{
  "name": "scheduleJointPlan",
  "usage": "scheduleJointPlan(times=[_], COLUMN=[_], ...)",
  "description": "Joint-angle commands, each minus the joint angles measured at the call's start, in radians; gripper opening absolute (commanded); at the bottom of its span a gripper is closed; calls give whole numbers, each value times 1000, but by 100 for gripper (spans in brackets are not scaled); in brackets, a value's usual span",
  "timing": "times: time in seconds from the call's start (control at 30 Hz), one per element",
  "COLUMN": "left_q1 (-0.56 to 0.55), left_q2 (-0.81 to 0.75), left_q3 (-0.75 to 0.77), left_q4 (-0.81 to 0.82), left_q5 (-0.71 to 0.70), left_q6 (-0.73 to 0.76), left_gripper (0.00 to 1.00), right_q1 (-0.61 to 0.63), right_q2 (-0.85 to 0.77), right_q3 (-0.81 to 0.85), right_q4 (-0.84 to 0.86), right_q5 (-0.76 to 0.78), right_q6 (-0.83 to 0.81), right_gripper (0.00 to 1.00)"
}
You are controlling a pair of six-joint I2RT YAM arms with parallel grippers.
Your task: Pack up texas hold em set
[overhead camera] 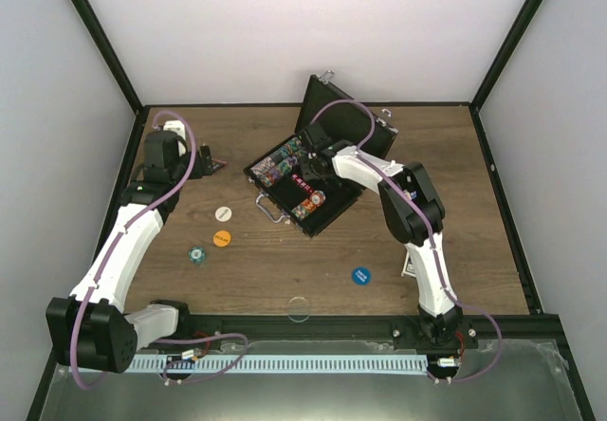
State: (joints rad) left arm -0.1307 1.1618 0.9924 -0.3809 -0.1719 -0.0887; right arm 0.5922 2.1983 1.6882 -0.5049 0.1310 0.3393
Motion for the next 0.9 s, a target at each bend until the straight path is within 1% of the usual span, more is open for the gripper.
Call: scheduleJointPlan(times=[0.0,0.07,0.2,0.27,0.47,0.6,0.7,0.8,0.87], left_q1=[-1,-1,-1,-1,-1,-1,-1,0,-1], left_q2=[4,4,5,6,1,-12,-28,-46,-56], left_q3=[-8,-8,-7,-6,-7,-8,-13,-22,-27], left_q4=[19,19,19,19,20,22,27,39,45], left_q5=[6,9,8,6,0,-16,-30,-49,-55], left_q6=[4,4,3,3,2,0,-2,-2,-2], left_gripper=[100,100,100,100,100,100,100,100,100], right_q1=[1,1,1,1,2,28,78,130,150], right_q2=[19,20,18,20,-18,-133,-242,-377,-475], right_q3=[47,47,48,49,56,15,-48,-174,-283], right_q4=[-15,-17,-18,-19,-30,0,8,15,16], right_q5=[-4,-1,2,5,-18,-79,-79,-52,-50], right_q6=[-11,-13,-12,-13,-21,-87,-138,-150,-123], right_gripper=[51,54,64,67,68,71,78,87,92])
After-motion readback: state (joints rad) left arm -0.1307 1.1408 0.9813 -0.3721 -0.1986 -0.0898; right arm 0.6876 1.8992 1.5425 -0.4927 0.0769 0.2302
